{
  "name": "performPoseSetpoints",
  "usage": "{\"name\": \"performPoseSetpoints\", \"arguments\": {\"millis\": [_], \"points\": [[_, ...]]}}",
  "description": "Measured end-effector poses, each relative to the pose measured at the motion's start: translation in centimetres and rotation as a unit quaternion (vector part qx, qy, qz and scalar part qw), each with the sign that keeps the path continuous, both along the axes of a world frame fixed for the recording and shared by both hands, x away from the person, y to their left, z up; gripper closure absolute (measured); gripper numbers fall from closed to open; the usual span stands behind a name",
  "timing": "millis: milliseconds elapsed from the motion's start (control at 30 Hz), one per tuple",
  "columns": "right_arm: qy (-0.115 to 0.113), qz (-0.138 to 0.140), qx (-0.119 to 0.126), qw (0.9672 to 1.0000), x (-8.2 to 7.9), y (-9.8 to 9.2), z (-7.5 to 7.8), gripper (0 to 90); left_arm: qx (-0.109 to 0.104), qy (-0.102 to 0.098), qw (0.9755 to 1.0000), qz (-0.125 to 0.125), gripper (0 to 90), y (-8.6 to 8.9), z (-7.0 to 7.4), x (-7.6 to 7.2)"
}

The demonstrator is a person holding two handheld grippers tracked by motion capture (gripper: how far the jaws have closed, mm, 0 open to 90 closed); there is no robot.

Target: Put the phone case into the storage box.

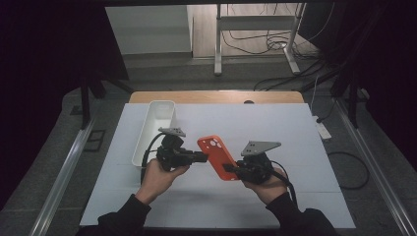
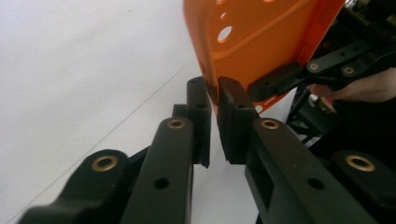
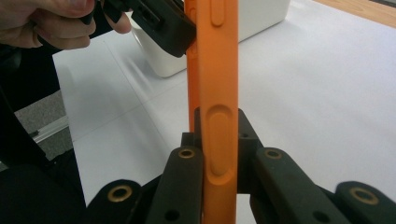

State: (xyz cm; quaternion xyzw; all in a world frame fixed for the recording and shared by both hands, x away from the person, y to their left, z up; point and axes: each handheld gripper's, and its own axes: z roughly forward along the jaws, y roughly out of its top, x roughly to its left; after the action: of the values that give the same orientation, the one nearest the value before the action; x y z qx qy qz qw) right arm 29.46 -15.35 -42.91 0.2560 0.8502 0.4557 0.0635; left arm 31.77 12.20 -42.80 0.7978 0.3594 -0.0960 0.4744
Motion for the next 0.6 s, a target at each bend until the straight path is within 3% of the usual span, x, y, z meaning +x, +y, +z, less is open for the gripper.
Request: {"name": "performPoseSetpoints", "arguments": {"millis": [167,300,600], "points": [[-0.001,0.001,-0.009,1.0,0.01,0.17,-0.19,83.9,-0.013,0.021,0.9997,0.006,89.3,0.24,-0.16,0.12],[-0.002,0.0,-0.013,0.9999,0.08,0.18,-0.34,83.6,-0.037,0.042,0.9984,0.008,89.5,0.45,-0.27,0.34],[-0.003,-0.003,-0.017,0.9998,0.13,0.3,-0.57,82.3,-0.038,0.046,0.9979,0.026,89.5,0.26,0.0,0.13]]}}
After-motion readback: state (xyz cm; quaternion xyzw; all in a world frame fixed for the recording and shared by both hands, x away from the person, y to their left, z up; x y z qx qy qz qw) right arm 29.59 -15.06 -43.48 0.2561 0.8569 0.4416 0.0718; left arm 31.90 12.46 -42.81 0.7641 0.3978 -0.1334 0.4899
